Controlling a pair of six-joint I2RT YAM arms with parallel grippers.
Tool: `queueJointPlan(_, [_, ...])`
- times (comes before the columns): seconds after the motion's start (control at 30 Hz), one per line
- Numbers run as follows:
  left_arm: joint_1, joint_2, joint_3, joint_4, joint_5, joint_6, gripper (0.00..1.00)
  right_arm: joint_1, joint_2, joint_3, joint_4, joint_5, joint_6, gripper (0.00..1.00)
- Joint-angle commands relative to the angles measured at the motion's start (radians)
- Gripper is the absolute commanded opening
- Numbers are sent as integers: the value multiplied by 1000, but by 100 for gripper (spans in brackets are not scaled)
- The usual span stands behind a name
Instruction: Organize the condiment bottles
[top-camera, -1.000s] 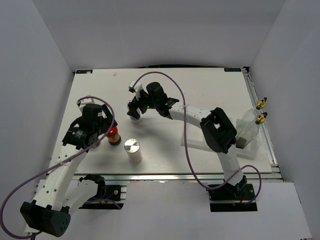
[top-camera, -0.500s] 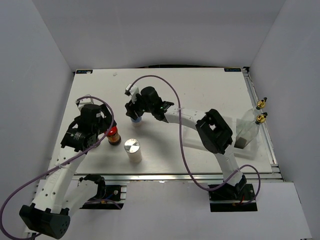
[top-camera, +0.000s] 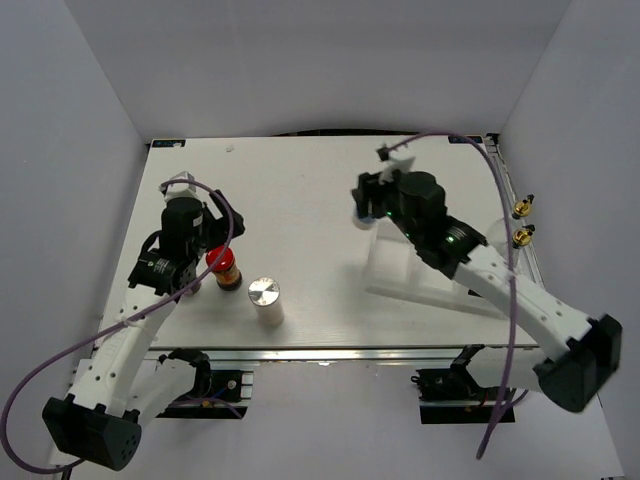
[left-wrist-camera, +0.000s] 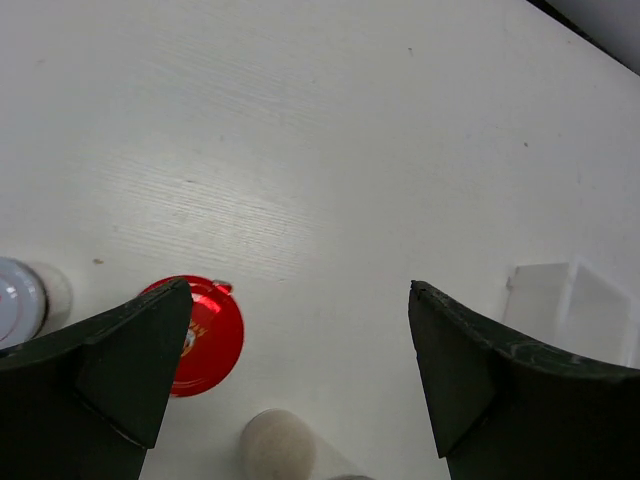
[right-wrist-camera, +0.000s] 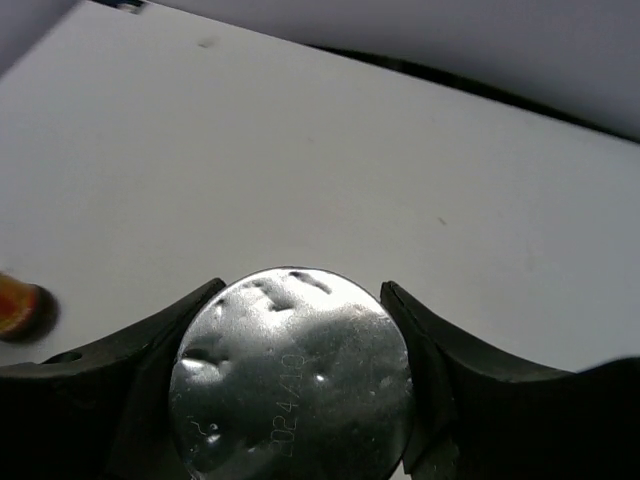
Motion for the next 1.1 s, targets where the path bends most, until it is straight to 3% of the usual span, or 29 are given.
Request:
queueJointPlan(0.0, [-6,39,-32,114,118,9,98,-33,-129,-115,-185,220,119,5])
queueJointPlan(0.13, [-9,126,-32,135,184,3,98,-108,-241,-224,-230,291,204,3])
queueJointPlan(0.2, [-9,152,-26,141,209,8,98,-163,-239,-224,-259,277,216,2])
queueJointPlan(0.33, [-14,220,-8,129,232,12,98,-183,-190,-223,-313,427,250,2])
queueJointPlan(0.47, [-32,289,69,46,281,66,98,-203,-186,-209,-351,452,282,2])
queueJointPlan(0.6, [-37,287,41,126,264,41,98,-233,-232,-272,-311,463,287,2])
queueJointPlan(0.7, [-40,326,66,206,366,40,98,-255,-218,-247,-360,461,282,2])
queueJointPlan(0.83, [-63,407,138,179,325,26,98,-275,-221,-250,-393,486,294,2])
queueJointPlan(0.9, [-81,404,118,230,345,35,98,-286,-242,-293,-324,490,245,2])
queueJointPlan(1.0, [-98,378,123,216,199,20,98,-322,-253,-334,-276,530,261,2])
queueJointPlan(1.07, [-99,326,68,311,209,34,98,-342,-271,-403,-129,498,175,2])
